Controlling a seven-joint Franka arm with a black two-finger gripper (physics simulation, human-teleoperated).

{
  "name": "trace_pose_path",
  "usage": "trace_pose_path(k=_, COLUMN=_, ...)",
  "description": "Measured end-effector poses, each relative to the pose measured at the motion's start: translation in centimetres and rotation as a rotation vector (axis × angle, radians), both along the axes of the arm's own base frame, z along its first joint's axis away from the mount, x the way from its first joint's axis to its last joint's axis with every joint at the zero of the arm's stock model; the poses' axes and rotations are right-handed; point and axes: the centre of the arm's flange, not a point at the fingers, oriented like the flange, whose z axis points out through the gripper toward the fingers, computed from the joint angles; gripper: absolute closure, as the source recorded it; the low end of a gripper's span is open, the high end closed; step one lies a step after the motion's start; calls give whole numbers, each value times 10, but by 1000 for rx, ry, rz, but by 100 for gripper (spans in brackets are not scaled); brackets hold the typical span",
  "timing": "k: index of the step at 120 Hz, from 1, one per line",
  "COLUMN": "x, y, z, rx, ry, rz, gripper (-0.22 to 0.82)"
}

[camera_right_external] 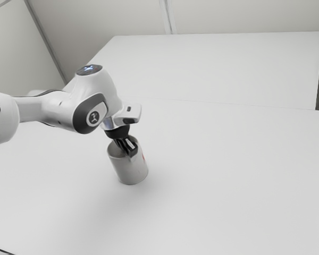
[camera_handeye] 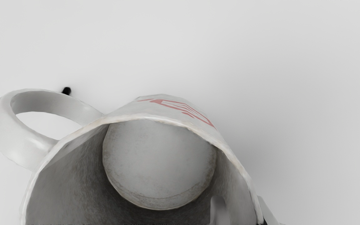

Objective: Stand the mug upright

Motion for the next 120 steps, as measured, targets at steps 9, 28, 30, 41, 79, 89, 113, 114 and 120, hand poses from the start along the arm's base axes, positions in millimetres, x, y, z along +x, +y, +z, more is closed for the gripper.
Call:
trace_pose_path(k=9, x=0, y=0, z=0, rx=-1, ry=1, rz=9, gripper=49)
trace_pose_path(k=28, x=5, y=1, z=18, rx=-8, ry=-33, rz=23, gripper=31)
trace_pose_path(k=30, x=8, y=1, z=22, rx=-9, ry=-42, rz=24, gripper=30)
trace_pose_path(k=41, x=21, y=0, z=46, rx=-10, ry=-78, rz=25, gripper=24)
trace_pose_path(k=79, x=102, y=43, z=147, rx=13, ry=-99, rz=121, gripper=11)
trace_pose_path(k=89, x=105, y=77, z=181, rx=20, ry=-95, rz=176, gripper=8)
trace_pose_path(k=113, x=100, y=95, z=208, rx=38, ry=-48, rz=197, gripper=4)
trace_pose_path(k=114, x=99, y=95, z=208, rx=40, ry=-45, rz=198, gripper=4)
trace_pose_path(k=120, x=98, y=96, z=206, rx=46, ry=-27, rz=199, gripper=4)
